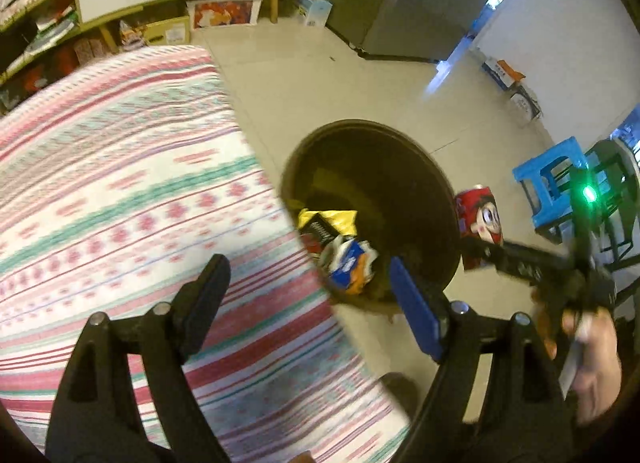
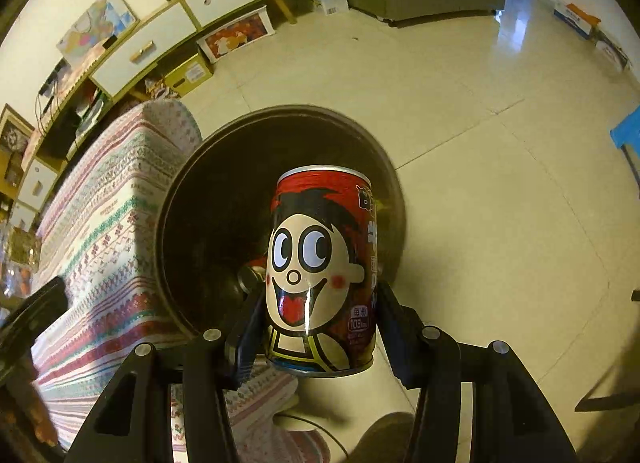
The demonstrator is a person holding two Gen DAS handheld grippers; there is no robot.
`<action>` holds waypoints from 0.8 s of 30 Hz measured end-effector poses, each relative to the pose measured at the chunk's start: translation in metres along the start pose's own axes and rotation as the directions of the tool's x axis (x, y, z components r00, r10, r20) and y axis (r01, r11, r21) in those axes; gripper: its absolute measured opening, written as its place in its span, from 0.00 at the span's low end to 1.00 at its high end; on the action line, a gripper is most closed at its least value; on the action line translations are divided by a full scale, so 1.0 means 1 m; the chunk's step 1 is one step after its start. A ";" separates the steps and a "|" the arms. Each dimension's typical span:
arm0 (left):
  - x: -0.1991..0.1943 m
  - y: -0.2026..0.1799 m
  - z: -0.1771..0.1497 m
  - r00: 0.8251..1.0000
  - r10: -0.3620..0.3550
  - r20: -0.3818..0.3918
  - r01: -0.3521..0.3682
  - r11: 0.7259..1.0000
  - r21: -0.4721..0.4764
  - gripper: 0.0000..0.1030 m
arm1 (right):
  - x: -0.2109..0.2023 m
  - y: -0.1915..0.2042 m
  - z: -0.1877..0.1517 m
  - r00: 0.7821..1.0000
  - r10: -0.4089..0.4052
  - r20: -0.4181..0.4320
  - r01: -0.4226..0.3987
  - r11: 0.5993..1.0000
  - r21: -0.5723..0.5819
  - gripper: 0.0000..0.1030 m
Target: Collect trash
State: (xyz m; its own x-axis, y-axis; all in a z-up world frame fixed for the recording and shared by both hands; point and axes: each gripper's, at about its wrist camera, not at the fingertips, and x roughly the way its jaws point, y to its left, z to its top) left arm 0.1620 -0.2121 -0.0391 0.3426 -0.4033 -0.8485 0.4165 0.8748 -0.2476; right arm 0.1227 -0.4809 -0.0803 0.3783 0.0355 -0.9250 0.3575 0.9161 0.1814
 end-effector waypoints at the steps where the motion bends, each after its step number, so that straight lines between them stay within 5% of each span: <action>1: -0.002 0.004 -0.003 1.000 0.007 0.003 -0.007 1.000 0.004 0.80 | 0.004 0.003 0.000 1.000 -0.008 -0.008 0.008 1.000 -0.007 0.52; 8: -0.032 0.050 -0.031 0.999 0.044 0.025 -0.043 0.998 -0.036 0.80 | 0.025 0.029 0.006 0.997 -0.075 0.007 0.075 0.994 -0.082 0.53; 11: -0.044 0.068 -0.040 0.997 0.061 0.045 -0.057 0.995 -0.084 0.83 | 0.017 0.036 0.009 0.994 -0.090 0.055 0.095 0.992 -0.088 0.73; 15: -0.065 0.077 -0.049 0.993 0.090 0.079 -0.081 0.991 -0.109 0.94 | -0.002 0.042 0.007 0.993 -0.067 0.097 0.072 0.996 -0.053 0.76; 24: -0.109 0.090 -0.083 0.952 0.265 0.154 -0.244 0.959 -0.143 0.97 | -0.062 0.075 -0.025 0.982 -0.034 0.187 0.040 0.999 -0.029 0.77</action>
State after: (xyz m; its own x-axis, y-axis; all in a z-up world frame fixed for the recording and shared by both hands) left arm 0.0925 -0.0675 -0.0080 0.5663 -0.1937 -0.8011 0.1956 0.9758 -0.0977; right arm 0.1049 -0.4049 -0.0177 0.5191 -0.0710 -0.8518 0.3474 0.9280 0.1344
